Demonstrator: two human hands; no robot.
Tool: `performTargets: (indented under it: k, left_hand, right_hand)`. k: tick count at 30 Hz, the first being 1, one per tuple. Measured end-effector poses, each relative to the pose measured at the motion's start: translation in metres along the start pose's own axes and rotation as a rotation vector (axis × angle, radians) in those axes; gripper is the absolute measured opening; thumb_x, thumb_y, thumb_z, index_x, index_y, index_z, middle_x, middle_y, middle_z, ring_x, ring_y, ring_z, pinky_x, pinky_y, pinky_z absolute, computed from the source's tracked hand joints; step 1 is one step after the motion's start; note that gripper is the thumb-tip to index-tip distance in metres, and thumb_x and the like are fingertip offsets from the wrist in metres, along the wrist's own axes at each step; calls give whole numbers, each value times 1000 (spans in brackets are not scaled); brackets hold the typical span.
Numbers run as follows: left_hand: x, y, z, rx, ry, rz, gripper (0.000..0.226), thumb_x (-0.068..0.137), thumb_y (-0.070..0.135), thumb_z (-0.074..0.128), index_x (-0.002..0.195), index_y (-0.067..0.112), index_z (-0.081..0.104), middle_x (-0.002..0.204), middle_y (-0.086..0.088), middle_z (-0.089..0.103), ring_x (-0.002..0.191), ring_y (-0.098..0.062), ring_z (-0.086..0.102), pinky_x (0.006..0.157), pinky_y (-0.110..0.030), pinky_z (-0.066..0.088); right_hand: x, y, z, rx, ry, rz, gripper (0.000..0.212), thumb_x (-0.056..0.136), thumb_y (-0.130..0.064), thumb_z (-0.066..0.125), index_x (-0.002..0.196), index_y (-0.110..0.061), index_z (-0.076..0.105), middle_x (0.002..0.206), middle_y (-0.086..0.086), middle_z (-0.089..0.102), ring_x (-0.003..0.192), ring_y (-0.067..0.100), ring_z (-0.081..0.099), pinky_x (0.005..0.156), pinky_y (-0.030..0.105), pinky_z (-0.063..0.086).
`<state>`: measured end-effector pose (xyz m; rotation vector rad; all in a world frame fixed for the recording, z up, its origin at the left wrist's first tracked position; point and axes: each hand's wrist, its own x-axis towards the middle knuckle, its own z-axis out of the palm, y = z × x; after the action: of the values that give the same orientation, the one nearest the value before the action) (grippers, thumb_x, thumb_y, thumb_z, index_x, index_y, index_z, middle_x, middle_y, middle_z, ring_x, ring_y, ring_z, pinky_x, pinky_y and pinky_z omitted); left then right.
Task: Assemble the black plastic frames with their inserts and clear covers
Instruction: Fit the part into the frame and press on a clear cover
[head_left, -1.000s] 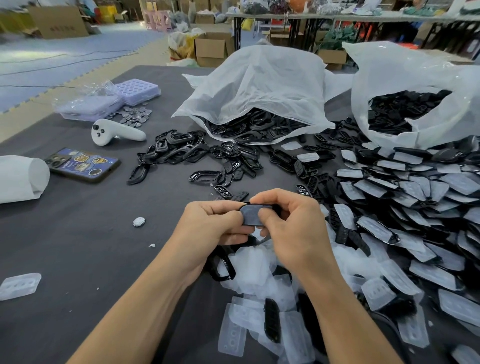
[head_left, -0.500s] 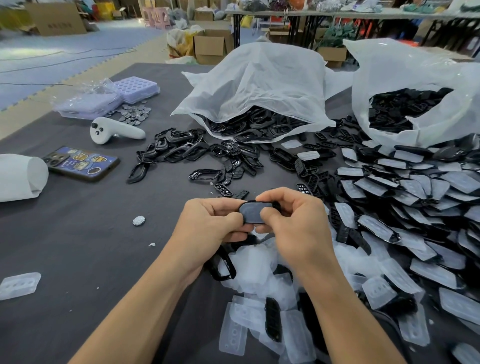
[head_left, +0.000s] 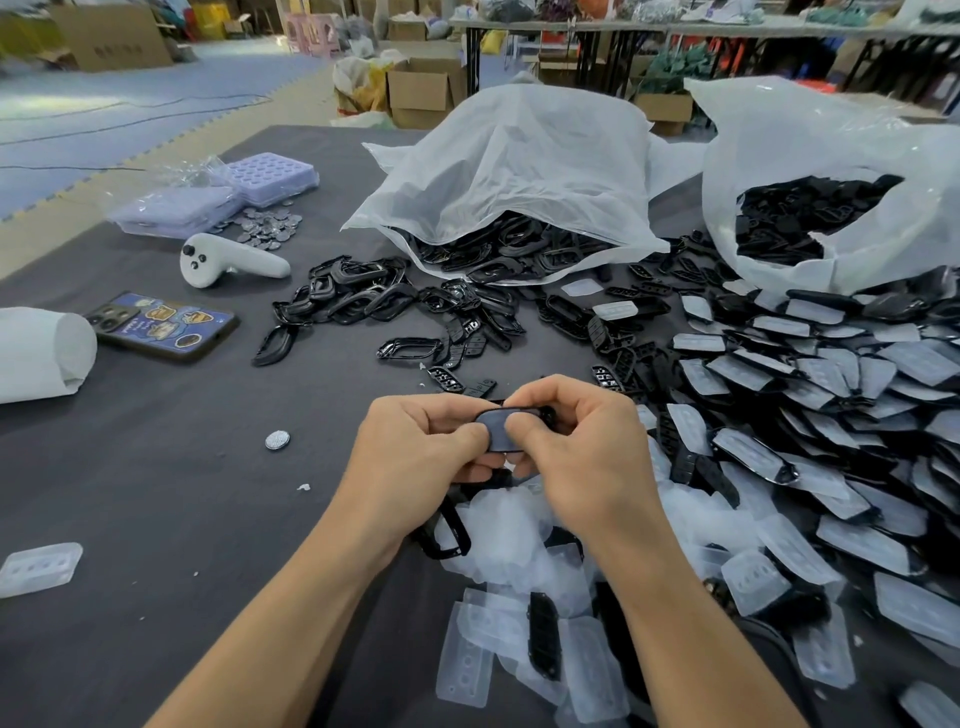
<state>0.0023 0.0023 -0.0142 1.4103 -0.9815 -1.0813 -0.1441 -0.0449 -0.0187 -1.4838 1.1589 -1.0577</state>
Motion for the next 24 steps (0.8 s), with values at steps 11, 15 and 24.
performTargets:
  k: [11,15,24]
  left_hand:
    - [3,1,-3,50,-26,-69,26,90,-3,64,88,13,85,80,-15,79,70,-15,74,62,-21,58]
    - [3,3,-2,-17,1,-83,28,88,-10,63,94,9,83,78,-18,78,64,-18,73,57,-22,58]
    - [1,1,0,6,43,-25,30,88,-9,64,91,14,84,73,-18,77,58,-18,72,54,-23,57]
  right_hand:
    - [0,1,0,-85,0,-56,22,85,-5,73,83,-27,75,73,-3,75,59,19,71,63,44,63]
    - [1,1,1,-61,-17,-32,25,84,-1,72,85,-25,76,73,3,75,63,30,71,64,52,61]
    - [1,-2,0,18,0,19,27,86,2,68,78,-23,75,71,4,74,51,19,64,56,41,60]
